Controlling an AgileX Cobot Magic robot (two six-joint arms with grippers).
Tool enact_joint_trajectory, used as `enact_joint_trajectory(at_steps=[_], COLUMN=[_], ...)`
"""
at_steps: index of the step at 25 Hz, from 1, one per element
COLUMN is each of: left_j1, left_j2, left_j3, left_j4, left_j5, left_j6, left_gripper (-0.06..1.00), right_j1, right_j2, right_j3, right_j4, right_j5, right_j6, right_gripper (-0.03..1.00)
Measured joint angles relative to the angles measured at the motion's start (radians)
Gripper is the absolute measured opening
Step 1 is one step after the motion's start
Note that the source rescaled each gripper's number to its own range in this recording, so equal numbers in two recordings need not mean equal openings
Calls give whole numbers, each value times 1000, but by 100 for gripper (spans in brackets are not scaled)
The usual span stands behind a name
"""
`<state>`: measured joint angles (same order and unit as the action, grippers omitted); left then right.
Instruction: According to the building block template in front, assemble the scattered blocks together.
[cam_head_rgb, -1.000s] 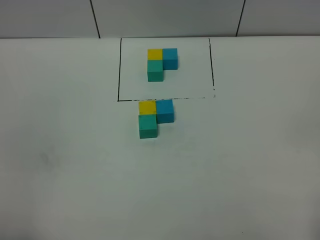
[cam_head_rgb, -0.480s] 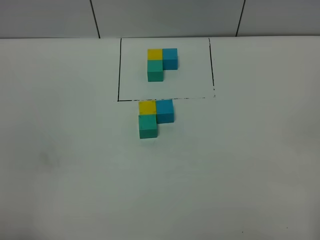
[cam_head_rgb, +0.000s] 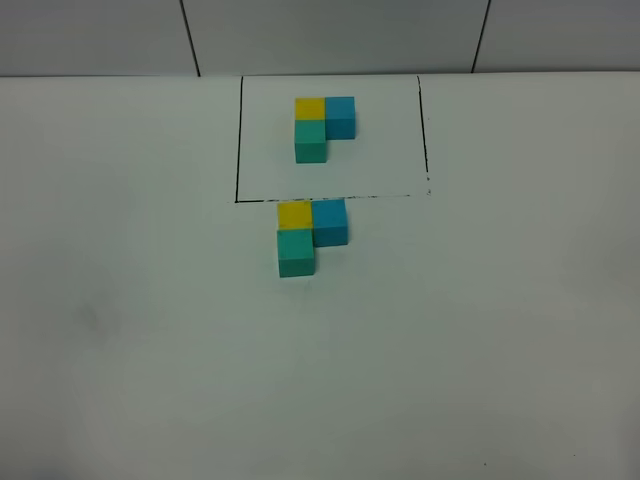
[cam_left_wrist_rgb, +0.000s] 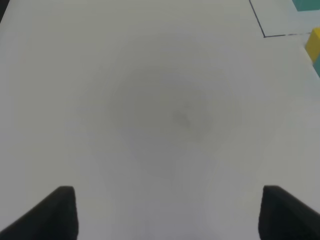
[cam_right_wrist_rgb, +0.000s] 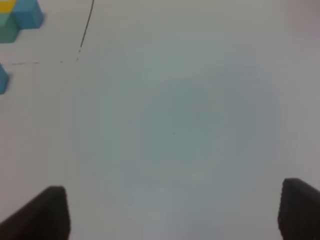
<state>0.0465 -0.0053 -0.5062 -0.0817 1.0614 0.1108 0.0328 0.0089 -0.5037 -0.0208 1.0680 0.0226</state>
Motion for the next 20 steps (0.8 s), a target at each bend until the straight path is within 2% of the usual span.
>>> enact_joint_trajectory(at_steps=[20], left_j1=[0], left_j2=[0], left_j3=[0], left_j4=[0], left_j5=[0], left_j6=[0], left_gripper=[67], right_j1=[0], right_j2=[0], right_j3=[0], right_j4=[0], right_j5=[0], right_j6=[0], right_gripper=[75])
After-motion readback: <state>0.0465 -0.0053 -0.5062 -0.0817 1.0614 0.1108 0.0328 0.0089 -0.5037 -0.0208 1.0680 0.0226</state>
